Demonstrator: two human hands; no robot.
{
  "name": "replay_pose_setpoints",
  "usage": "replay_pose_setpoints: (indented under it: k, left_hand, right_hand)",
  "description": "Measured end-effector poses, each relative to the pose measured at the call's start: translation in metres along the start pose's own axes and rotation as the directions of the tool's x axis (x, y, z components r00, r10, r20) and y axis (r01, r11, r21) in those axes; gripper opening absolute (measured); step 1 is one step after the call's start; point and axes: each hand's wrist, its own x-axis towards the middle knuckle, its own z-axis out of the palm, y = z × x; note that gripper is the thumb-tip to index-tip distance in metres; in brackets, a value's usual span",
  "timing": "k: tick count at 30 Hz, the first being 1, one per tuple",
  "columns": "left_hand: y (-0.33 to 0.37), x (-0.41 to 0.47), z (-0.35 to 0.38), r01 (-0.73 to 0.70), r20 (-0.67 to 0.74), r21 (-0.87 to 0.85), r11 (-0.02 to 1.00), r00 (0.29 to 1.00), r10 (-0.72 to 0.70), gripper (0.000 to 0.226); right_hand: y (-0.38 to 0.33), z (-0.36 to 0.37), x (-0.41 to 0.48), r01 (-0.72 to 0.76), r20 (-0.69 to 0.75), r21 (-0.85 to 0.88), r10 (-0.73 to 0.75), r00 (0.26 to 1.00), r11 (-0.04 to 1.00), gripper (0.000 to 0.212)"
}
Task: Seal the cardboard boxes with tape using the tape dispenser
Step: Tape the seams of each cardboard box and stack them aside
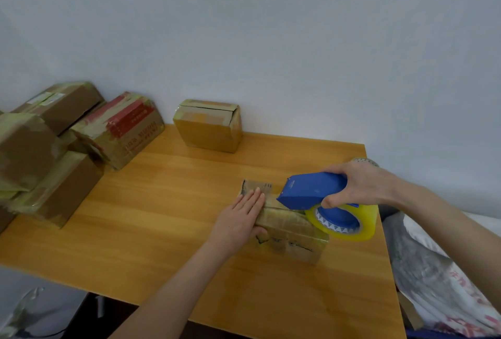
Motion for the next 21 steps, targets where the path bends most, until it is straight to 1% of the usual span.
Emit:
replay_pose_setpoints:
  k: [2, 4, 6, 9, 11, 15, 18, 21]
  left_hand:
    - [0.003, -0.001, -0.003, 0.004, -0.025, -0.017, 1.0, 1.0, -0.005, 0.079]
    - [0.012, 0.0, -0.005, -0.041, -0.061, -0.022, 0.999, 0.997, 0.039, 0.08]
    - [0.019, 0.003, -0.006, -0.075, -0.06, -0.012, 0.997, 0.995, 0.074, 0.081]
    - [0.022, 0.007, -0.006, -0.058, -0.024, 0.002, 0.998, 0.998, 0.058, 0.079]
    - [0.021, 0.009, -0.006, -0.06, -0.012, 0.001, 0.998, 0.998, 0.06, 0.078]
    - [0.011, 0.001, -0.003, -0.051, 0.02, -0.021, 0.998, 0.998, 0.051, 0.078]
    - [0.006, -0.002, -0.006, -0.015, -0.004, -0.071, 0.997, 1.0, 0.015, 0.077]
    - [0.01, -0.003, -0.008, 0.035, -0.032, -0.166, 0.985, 0.999, -0.041, 0.074]
  right_hand:
    - [-0.002, 0.0, 0.0, -0.002, -0.016, 0.004, 0.002, 1.0, 1.0, 0.067]
    - [-0.007, 0.002, 0.001, -0.017, -0.02, -0.024, 0.017, 1.0, 1.0, 0.072]
    - [-0.01, 0.004, 0.002, -0.053, -0.04, -0.068, 0.05, 0.998, 0.996, 0.065]
    - [-0.013, 0.005, 0.003, -0.091, -0.068, -0.105, 0.084, 0.994, 0.99, 0.063]
    - [-0.011, 0.004, 0.001, -0.093, -0.082, -0.091, 0.086, 0.993, 0.991, 0.064]
    - [-0.017, 0.009, 0.0, -0.061, -0.064, -0.018, 0.06, 0.996, 0.998, 0.062]
    - [-0.02, 0.009, 0.001, -0.046, -0.076, -0.026, 0.044, 0.996, 0.999, 0.061]
    - [-0.018, 0.008, 0.001, -0.047, -0.061, 0.019, 0.048, 0.997, 0.999, 0.061]
